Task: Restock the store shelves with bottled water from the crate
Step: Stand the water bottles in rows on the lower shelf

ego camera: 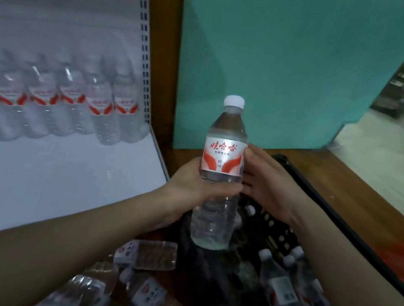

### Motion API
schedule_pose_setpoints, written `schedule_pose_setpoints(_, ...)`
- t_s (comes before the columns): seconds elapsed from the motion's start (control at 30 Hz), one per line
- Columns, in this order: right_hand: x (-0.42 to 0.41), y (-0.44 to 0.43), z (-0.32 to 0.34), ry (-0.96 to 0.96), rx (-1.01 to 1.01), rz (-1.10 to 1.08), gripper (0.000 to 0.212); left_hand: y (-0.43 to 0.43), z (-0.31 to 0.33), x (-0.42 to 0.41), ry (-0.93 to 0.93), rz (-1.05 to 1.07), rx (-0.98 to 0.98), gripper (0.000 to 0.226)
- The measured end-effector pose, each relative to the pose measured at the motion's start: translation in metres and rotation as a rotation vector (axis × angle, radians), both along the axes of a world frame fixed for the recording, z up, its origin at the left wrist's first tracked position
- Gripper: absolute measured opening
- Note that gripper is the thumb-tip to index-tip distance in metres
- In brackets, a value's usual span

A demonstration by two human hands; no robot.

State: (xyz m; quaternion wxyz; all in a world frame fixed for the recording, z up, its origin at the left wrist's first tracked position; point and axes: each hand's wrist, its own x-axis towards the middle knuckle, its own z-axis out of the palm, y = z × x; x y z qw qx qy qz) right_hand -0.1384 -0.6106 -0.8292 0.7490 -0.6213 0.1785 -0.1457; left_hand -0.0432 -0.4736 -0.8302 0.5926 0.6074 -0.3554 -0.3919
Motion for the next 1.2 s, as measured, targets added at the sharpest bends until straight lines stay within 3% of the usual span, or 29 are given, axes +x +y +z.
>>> schedule_pose_setpoints(0.1,0.026,0.025,0.006,0.103,-0.206,0.115,0.065,0.021,0.000,0.025,-0.176,0.185,-0.082,0.030)
schedule_pose_setpoints(0.17,0.050,0.044,0.008,0.116,-0.277,0.180,0.051,0.036,-0.002,0.040,-0.233,0.271,-0.107,0.032)
schedule_pose_setpoints(0.27,0.089,0.067,0.007,0.083,-0.233,0.194,0.042,0.062,-0.010,0.071,-0.229,0.311,-0.103,0.063)
schedule_pose_setpoints(0.4,0.139,0.092,-0.007,0.039,-0.226,0.226,0.055,0.105,-0.020,0.124,-0.228,0.236,0.029,0.075)
schedule_pose_setpoints(0.67,0.246,0.143,-0.038,0.145,-0.488,0.297,0.058,0.141,-0.076,0.209,-0.313,0.568,-0.017,0.081)
schedule_pose_setpoints(0.83,0.289,0.157,-0.067,0.125,-0.466,0.229,0.052,0.139,-0.100,0.247,-0.377,0.649,-0.001,0.080)
schedule_pose_setpoints(1.03,0.320,0.158,-0.095,0.129,-0.386,0.045,0.031,0.124,-0.113,0.285,-0.449,0.610,0.028,0.081)
schedule_pose_setpoints(1.2,0.331,0.160,-0.103,0.178,-0.496,0.015,0.039,0.128,-0.116,0.301,-0.492,0.585,0.123,0.089)
